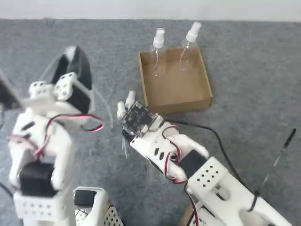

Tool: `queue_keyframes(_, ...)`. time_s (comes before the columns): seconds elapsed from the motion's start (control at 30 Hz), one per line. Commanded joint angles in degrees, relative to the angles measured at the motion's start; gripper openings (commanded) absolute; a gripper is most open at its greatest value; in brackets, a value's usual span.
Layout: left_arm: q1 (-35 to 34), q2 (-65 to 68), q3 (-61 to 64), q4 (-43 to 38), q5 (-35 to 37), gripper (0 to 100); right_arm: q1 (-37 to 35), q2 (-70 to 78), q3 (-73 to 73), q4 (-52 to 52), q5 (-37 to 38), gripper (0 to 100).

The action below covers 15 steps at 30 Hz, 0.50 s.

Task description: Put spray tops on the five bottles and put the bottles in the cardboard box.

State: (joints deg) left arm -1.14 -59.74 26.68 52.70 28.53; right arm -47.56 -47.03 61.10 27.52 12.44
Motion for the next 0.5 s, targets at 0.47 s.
queue_keyframes(0.47, 0.53, 5.80, 6.29, -12.75, 2.46, 1, -0.48, -2.59, 0.44, -2.51, -0.70, 0.6)
